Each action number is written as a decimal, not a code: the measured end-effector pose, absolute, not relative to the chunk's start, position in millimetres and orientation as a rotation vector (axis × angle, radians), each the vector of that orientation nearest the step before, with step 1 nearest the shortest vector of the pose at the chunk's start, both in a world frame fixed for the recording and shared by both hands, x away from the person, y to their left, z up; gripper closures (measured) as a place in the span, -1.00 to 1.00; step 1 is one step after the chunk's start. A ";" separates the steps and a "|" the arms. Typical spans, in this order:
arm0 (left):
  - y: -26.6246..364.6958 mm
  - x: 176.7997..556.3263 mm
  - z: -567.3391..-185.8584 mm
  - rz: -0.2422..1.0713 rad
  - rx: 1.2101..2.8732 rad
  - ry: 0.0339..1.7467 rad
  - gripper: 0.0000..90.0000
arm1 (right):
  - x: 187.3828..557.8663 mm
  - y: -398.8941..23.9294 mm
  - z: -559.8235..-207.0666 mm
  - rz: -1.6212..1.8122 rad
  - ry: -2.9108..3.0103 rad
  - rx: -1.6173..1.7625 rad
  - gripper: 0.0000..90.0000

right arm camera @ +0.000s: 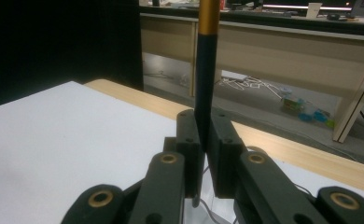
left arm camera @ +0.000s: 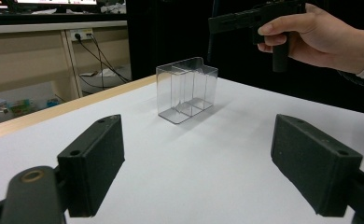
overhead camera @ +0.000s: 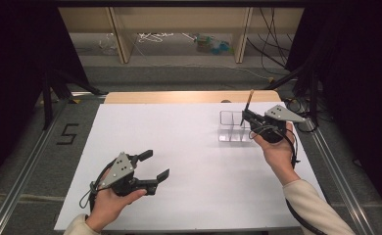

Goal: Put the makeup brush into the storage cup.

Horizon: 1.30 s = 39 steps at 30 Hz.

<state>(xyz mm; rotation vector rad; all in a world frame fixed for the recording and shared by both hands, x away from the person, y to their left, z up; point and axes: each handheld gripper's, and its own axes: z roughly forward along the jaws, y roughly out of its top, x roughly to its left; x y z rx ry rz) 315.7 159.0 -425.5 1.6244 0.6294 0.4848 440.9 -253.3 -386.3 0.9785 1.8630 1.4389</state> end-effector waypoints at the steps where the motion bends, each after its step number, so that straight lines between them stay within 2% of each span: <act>1: 158.9 315.7 -425.5 0.485 1.624 0.630 -0.62 | 440.9 -253.2 -386.2 1.432 1.864 0.978 0.87; 39: 158.9 315.5 -424.9 0.479 1.619 0.629 -0.62 | 452.8 -250.1 -387.4 1.409 1.873 0.991 0.87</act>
